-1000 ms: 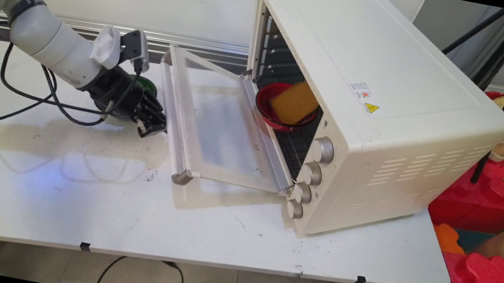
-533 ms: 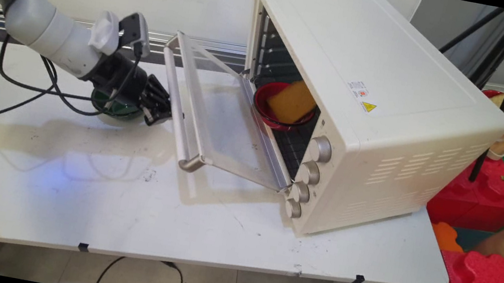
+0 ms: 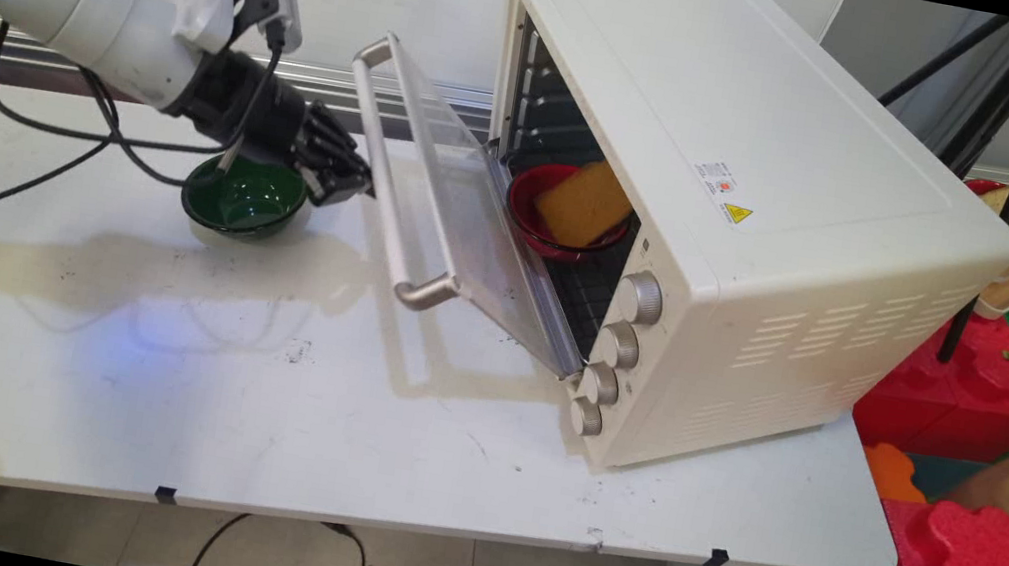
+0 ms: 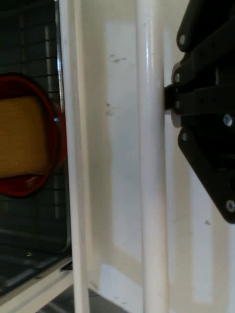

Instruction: Close the oven

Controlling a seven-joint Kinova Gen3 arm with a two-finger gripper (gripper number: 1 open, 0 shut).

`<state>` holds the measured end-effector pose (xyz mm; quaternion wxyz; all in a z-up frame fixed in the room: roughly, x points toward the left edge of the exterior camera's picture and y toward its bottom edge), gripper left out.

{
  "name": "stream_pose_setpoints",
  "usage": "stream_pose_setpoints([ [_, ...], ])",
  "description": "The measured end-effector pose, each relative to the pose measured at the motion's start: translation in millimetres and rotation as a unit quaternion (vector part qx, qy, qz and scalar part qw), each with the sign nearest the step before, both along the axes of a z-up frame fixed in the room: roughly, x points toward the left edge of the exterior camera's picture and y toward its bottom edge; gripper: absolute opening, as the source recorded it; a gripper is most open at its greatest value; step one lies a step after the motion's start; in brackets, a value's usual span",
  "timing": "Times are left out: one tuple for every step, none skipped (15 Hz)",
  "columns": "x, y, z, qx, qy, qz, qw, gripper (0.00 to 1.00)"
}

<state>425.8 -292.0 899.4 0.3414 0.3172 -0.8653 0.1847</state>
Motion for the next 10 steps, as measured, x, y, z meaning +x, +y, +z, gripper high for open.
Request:
stream_pose_setpoints([
  [-1.9, -2.4, 5.1, -0.006, 0.003, -0.002, 1.0000, 0.00],
  [-3.5, -4.2, 9.4, -0.011, 0.006, -0.003, 0.9999, 0.00],
  [-4.6, -5.5, 12.1, -0.014, 0.007, -0.004, 0.9999, 0.00],
  [-5.6, -6.9, 16.2, -0.018, 0.010, -0.004, 0.9998, 0.00],
  [-8.0, -9.5, 20.7, -0.024, 0.013, -0.006, 0.9996, 0.00],
  [-10.3, -12.0, 25.2, -0.029, 0.016, -0.007, 0.9994, 0.00],
  [-12.7, -14.7, 29.5, -0.034, 0.019, -0.009, 0.9992, 0.00],
  [-14.6, -16.7, 33.1, -0.038, 0.021, -0.010, 0.9990, 0.00],
  [-15.9, -18.1, 37.0, -0.043, 0.024, -0.011, 0.9988, 0.00],
  [-17.5, -19.9, 40.1, -0.046, 0.025, -0.013, 0.9985, 0.00],
])
